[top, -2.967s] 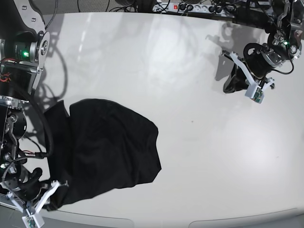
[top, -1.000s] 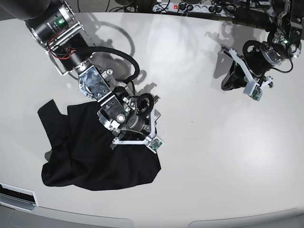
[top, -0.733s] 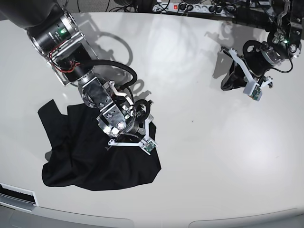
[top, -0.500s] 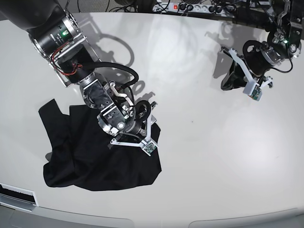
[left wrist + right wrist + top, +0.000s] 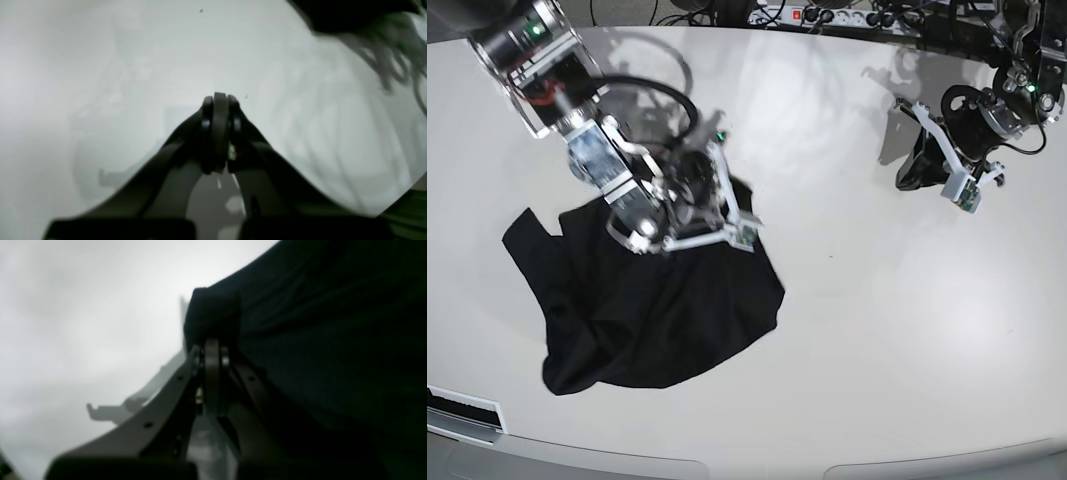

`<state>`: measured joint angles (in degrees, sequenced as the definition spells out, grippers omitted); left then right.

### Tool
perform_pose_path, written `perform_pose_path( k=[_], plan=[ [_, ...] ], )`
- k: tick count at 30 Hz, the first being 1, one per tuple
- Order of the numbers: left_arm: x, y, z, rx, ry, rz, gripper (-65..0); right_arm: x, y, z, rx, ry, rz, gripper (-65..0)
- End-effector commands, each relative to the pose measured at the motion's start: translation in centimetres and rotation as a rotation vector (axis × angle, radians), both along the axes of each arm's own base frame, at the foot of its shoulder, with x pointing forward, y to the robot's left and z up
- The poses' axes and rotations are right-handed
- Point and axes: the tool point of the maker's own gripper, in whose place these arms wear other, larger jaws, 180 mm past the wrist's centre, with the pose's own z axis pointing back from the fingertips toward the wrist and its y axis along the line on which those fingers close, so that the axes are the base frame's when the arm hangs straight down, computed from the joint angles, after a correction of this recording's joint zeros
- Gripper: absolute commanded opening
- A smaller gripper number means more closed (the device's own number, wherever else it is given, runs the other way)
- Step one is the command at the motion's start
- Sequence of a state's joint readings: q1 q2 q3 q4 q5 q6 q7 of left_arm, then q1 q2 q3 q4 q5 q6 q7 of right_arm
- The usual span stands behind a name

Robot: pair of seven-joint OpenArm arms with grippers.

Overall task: Layout the t-shirt on the table in an organized manner, then fold the t-shirt properly
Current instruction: 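Pull the gripped shirt toward the right arm's side and release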

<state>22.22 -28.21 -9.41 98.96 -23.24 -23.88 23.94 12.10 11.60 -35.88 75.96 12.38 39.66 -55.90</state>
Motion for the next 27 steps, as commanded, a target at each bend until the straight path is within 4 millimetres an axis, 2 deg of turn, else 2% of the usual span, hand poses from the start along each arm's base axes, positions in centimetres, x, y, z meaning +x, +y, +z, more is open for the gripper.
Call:
perform_pose_path(
  k=[1,4,8,11,12,13,14,15,16,17,20,23,27],
  plan=[
    [0.6,-0.1,1.1,-0.014,-0.037,-0.006,-65.0,0.4,-2.0,0.7,-0.053,-0.038,0.012,-65.0],
    [0.6,-0.1,1.1,-0.016,-0.038,-0.006,-65.0,1.2,-7.7,1.9,-0.214,-0.177,-0.104,-65.0],
    [0.6,-0.1,1.1,-0.017,-0.038,-0.006,-65.0,4.1,-16.4,5.8,-0.453,-0.448,-0.372,-65.0],
    [0.6,-0.1,1.1,-0.017,-0.038,-0.006,-65.0,5.7,-21.2,9.1,-0.595,-0.624,-0.544,-65.0],
    [0.6,-0.1,1.1,-0.016,-0.038,-0.006,-65.0,6.2,-22.0,10.0,-0.606,-0.668,-0.589,-65.0],
    [0.6,-0.1,1.1,-0.016,-0.038,-0.006,-65.0,6.7,-22.4,10.5,-0.596,-0.692,-0.627,-59.1],
    [0.6,-0.1,1.1,-0.018,-0.038,-0.006,-65.0,7.1,-22.4,10.8,-0.571,-0.700,-0.654,-49.8],
    [0.6,-0.1,1.2,-0.021,-0.038,-0.004,-65.0,7.6,-22.2,11.0,-0.532,-0.698,-0.672,-40.9],
    [0.6,-0.2,1.2,-0.026,-0.039,-0.003,-65.0,8.0,-21.4,11.0,-0.469,-0.681,-0.678,-35.1],
    [0.6,-0.2,1.2,-0.027,-0.038,-0.003,-65.0,8.6,-20.2,11.0,-0.385,-0.657,-0.677,-33.5],
    [0.6,-0.1,1.1,-0.025,-0.035,-0.003,-65.0,10.3,-15.5,11.6,-0.119,-0.571,-0.633,-33.7],
    [0.6,-0.1,1.1,-0.024,-0.033,-0.003,-65.0,11.3,-10.2,13.1,0.072,-0.495,-0.539,-33.7],
    [0.6,-0.2,1.1,-0.025,-0.035,-0.003,-65.0,11.0,-2.5,15.1,0.318,-0.392,-0.423,-31.2]
  ],
)
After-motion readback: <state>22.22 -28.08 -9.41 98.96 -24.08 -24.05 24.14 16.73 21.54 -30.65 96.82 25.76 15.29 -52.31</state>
